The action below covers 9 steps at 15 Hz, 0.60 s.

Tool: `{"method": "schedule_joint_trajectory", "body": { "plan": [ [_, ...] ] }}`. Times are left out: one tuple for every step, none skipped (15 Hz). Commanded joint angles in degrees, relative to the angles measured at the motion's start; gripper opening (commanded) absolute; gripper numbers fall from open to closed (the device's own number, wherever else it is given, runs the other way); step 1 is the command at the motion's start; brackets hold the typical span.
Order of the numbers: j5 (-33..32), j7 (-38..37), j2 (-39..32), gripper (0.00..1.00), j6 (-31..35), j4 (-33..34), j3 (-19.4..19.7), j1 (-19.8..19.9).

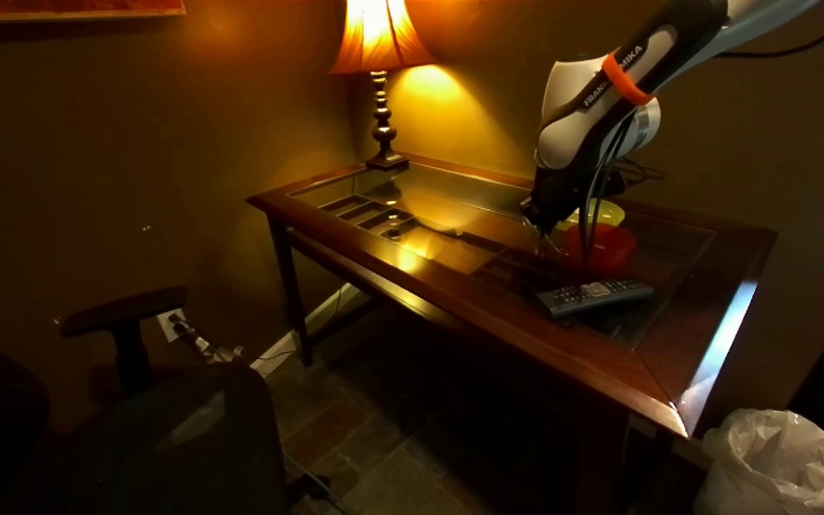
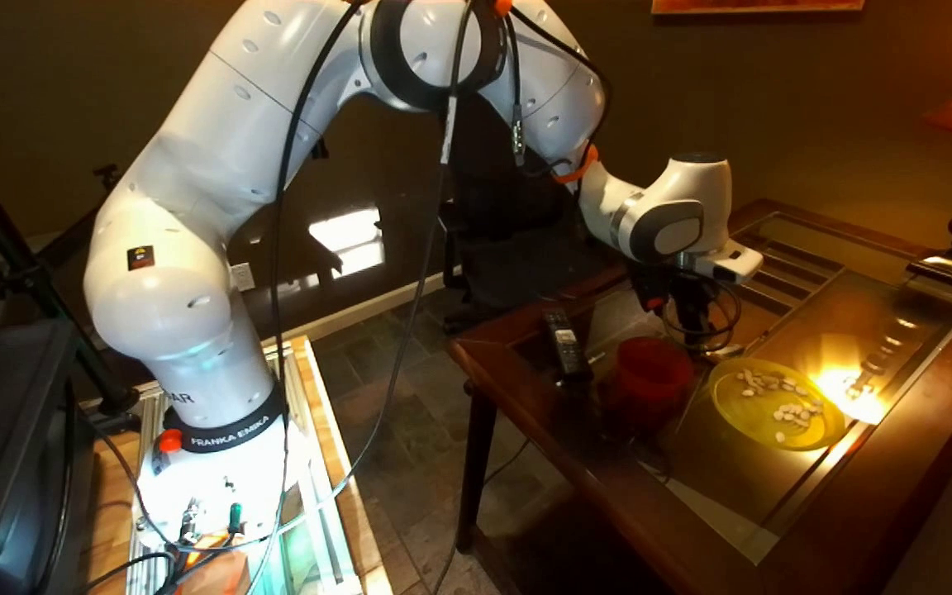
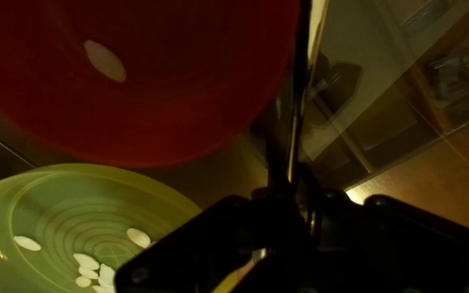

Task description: Transfer a spoonful of contents from the plate to the pink bowl

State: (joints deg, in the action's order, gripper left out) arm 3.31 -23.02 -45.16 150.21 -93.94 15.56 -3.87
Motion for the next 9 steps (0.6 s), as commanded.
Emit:
{"method": "schedule_joint_trajectory", "body": {
  "plan": [
    [-0.52,2.02,0.3,0.23,-1.96,0.92,-2.28,2.28],
    [-1.08,1.42,1.0,0.36,-2.22,0.5,-1.57,1.81],
    [-1.24,1.17,2.01,0.42,-2.5,-0.21,-1.32,1.56],
    [-2.19,0.08,3.45,0.5,-2.6,-1.14,0.08,0.52],
    [-2.64,0.0,5.1,0.56,-2.94,-2.1,0.62,0.16],
    [-3.51,-0.57,7.02,0.62,-2.75,-3.34,1.71,-0.57],
    [-4.06,-0.54,9.03,0.7,-3.27,-4.36,2.06,-0.76],
    [-4.78,-0.38,11.49,0.76,-3.92,-5.64,2.37,-0.9],
    [-5.58,-0.51,14.02,0.84,-6.02,-6.78,2.69,-1.08]
  ]
}}
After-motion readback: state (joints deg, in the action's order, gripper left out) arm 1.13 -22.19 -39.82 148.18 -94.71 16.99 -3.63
